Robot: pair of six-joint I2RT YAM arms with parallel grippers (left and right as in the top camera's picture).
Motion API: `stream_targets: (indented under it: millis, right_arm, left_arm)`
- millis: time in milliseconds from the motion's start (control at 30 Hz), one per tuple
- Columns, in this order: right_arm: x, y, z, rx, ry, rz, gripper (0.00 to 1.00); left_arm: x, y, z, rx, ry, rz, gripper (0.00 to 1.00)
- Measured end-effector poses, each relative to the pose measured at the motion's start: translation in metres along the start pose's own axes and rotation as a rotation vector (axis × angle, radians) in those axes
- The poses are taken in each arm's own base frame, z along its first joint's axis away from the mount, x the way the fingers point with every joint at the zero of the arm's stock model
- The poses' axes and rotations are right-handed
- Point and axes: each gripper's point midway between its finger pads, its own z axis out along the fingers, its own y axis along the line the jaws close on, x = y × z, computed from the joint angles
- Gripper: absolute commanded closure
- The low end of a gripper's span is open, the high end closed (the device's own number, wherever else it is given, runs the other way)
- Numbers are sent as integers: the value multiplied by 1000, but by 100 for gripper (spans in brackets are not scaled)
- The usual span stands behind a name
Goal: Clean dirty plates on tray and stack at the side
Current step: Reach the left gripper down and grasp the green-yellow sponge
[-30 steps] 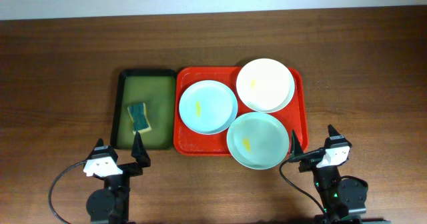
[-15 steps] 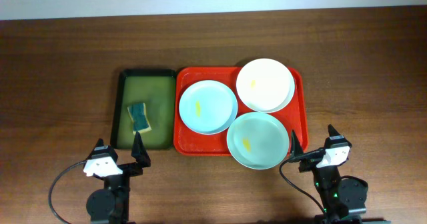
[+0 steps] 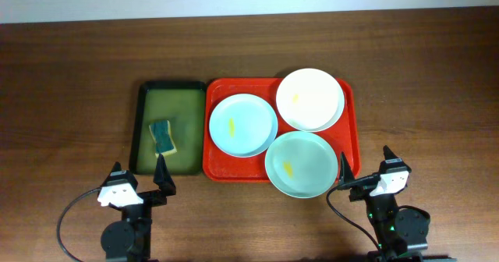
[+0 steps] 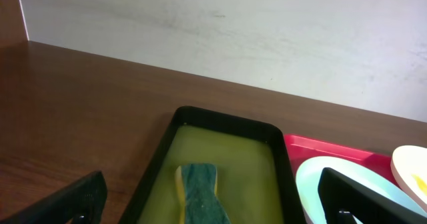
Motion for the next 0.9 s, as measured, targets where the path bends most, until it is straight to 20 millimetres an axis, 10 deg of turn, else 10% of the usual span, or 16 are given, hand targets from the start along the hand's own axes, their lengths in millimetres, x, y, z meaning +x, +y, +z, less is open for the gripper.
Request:
stream_targets:
  millis: [433,567,633,700,800,833,867,900]
  right_arm:
    - [0,0,0,0,0,0,2]
    - [1,0,0,0,5,0,2]
    - [2,0,1,1,11,0,1]
    - [2,0,1,1,10,0,1]
    - [2,0,1,1,9,1,2]
    - [2,0,1,1,8,1,1]
    - [2,0,1,1,10,1,1]
    - [2,0,1,1,9,1,1]
  left_arm:
    - [5,-19,-13,88,144,3,1]
    - [-131,-50,-51,134,74,63,1]
    - [-157,-57,-51,118,239,112,0]
    - [-172,-61,-28,101,457,166,1]
    - [-136,-62,17,111,765,157,1]
    - [-103,-62,36,128,905,132,14]
    - [-66,-62,52,149,1050,99,100]
    - [-49,-62,58,156,1115,84,100]
